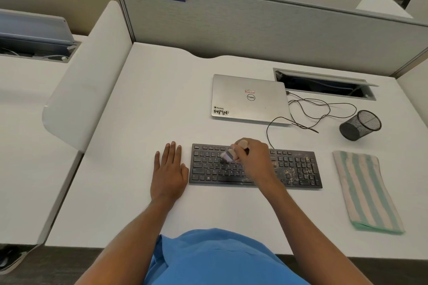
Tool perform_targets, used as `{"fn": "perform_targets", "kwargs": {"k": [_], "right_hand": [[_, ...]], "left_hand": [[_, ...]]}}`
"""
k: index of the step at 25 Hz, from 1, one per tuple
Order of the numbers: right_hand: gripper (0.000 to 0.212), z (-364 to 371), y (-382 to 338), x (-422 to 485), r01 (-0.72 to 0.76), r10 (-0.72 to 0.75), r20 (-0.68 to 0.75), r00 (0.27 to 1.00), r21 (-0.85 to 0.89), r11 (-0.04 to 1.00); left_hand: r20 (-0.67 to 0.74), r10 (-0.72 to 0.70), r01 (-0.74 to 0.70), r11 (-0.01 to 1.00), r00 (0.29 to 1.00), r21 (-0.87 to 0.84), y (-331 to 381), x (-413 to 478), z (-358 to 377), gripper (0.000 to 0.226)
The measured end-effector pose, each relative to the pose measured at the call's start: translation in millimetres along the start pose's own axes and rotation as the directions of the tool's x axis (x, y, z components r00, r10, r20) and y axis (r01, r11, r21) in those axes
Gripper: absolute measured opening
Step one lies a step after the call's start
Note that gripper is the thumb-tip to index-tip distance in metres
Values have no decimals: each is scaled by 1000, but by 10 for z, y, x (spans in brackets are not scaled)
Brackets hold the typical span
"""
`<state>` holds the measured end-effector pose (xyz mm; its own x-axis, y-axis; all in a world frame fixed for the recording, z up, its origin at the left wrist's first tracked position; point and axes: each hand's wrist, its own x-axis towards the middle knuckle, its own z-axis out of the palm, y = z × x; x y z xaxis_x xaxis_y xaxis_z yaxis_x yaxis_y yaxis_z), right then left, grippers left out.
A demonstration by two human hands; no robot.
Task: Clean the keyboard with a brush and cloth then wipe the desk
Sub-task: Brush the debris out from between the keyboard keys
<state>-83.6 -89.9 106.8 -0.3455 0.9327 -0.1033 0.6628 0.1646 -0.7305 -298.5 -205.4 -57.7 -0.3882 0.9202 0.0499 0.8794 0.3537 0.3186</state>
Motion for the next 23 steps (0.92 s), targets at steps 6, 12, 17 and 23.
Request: {"fn": "perform_targets", "kwargs": {"k": [6, 12, 17, 23], "right_hand": [[14, 45, 27, -1, 22, -12, 196, 980, -47, 999], [30, -231, 228, 16, -83, 100, 103, 990, -159, 984], [22, -46, 16, -83, 0, 13, 175, 984, -73, 997], [16, 67, 11, -85, 24, -5, 232, 973, -81, 996]], "left_hand": [[10, 1, -1, 1000, 1000, 3, 0, 0, 5, 68], [4, 1, -1, 1000, 1000, 5, -4, 2, 14, 68], [1, 2, -2, 1000, 1000, 3, -8, -2, 15, 68], [-2, 0, 0, 1000, 1000, 2, 3, -5, 2, 67]]}}
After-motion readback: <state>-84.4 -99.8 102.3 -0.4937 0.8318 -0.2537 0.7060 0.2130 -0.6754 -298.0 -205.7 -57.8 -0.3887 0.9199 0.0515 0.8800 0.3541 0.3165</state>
